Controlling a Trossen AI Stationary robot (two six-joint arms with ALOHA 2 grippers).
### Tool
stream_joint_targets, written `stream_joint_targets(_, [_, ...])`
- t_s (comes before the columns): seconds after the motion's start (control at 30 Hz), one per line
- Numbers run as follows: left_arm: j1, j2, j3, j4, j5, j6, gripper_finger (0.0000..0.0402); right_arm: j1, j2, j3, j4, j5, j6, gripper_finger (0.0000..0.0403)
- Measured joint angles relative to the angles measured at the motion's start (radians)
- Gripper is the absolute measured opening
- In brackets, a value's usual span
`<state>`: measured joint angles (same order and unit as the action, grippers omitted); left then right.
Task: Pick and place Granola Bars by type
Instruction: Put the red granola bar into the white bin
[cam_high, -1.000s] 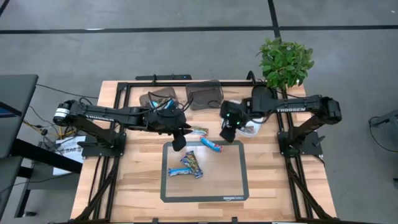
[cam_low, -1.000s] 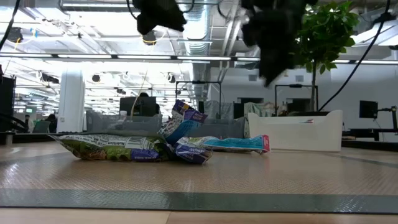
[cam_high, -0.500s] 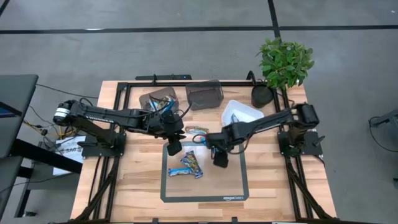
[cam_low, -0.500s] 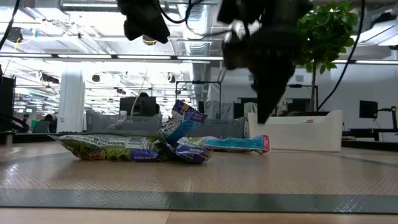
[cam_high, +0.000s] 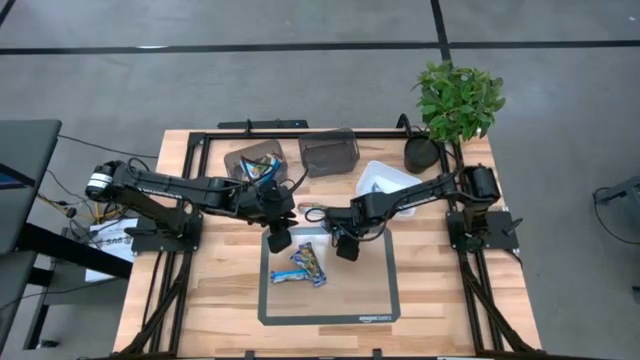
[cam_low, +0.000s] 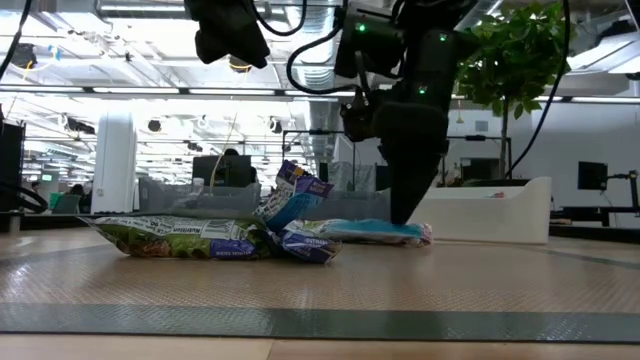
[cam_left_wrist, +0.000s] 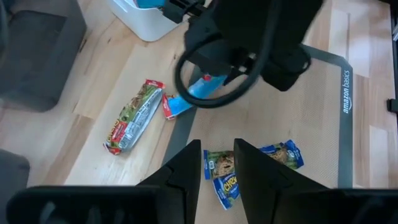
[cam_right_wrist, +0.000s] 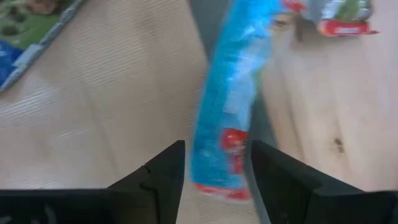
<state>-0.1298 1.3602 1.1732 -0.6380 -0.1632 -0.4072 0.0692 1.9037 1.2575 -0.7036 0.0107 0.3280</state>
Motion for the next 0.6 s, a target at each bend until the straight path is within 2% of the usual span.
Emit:
stream_joint_targets(0.2, [-0.001, 0.0, 0.0, 0.0, 0.0, -0.015, 0.0086, -0.027, 0.036, -0.001, 0.021, -0.002, -0.022, 0.0155])
stream_joint_targets(0.33, [-0.001, 0.0, 0.0, 0.0, 0.002, -0.02, 0.0086, -0.041, 0.063, 0.001, 0.037, -0.088, -0.023, 0.0142])
stream_joint_targets(0.5, [-0.001, 0.0, 0.0, -0.001, 0.002, -0.024, 0.0086, -0.037, 0.056, -0.002, 0.05, -0.08, -0.023, 0.0127])
stream_joint_targets(0.6, [-0.001, 0.0, 0.0, 0.0, 0.001, -0.024, 0.0086, -0.042, 0.055, -0.002, 0.05, -0.087, -0.023, 0.0102])
